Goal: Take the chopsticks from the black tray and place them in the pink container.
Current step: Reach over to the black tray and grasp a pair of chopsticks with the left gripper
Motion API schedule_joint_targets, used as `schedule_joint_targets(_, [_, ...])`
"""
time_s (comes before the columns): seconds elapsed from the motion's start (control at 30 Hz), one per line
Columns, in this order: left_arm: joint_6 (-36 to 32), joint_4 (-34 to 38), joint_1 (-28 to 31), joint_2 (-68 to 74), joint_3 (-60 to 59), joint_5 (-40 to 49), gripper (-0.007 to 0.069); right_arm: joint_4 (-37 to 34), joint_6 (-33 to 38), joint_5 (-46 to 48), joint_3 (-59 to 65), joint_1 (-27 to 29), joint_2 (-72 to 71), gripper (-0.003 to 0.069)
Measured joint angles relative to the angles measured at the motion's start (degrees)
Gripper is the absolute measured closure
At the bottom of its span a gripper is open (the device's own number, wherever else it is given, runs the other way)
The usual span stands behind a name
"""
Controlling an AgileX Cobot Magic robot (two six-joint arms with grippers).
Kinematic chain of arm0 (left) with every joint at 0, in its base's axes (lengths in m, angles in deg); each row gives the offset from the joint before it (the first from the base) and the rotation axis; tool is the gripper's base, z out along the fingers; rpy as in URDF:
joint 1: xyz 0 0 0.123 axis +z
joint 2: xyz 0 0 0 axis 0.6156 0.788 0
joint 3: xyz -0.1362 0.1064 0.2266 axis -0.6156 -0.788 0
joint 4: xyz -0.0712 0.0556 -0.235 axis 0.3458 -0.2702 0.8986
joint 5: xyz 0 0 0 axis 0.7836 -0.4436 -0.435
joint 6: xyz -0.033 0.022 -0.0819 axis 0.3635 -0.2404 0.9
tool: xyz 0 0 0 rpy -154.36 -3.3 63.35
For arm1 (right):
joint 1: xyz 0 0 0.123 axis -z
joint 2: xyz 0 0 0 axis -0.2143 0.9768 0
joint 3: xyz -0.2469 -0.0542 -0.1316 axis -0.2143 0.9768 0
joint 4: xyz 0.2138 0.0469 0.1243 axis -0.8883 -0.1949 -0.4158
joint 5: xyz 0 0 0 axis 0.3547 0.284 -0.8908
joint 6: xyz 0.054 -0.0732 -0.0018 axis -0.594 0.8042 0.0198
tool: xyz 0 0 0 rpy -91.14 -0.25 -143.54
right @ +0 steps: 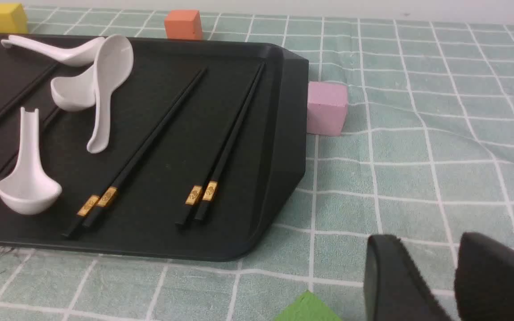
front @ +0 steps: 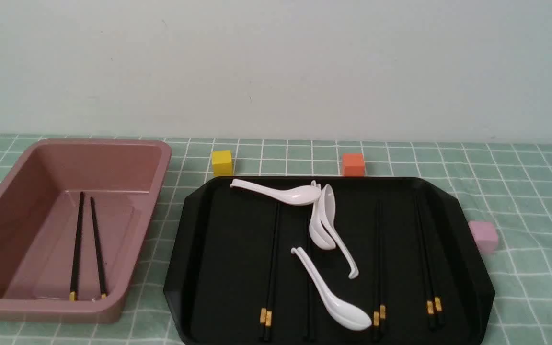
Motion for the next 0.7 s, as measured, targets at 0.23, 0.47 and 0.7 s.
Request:
schedule_joint_targets(0.23, [0.0,0.0,0.0,0.0,0.0,0.0,0.0545,0.0,0.0,0.0,0.0,0.0,0.0,0.0419])
schedule_joint_targets(0.47, [0.0,0.0,0.0,0.0,0.0,0.0,0.0538,0.0,0.0,0.0,0.0,0.0,0.0,0.0419])
schedule_joint_targets(0.7, [0.0,0.0,0.0,0.0,0.0,0.0,0.0529,0.0,0.0,0.0,0.0,0.0,0.0,0.0419])
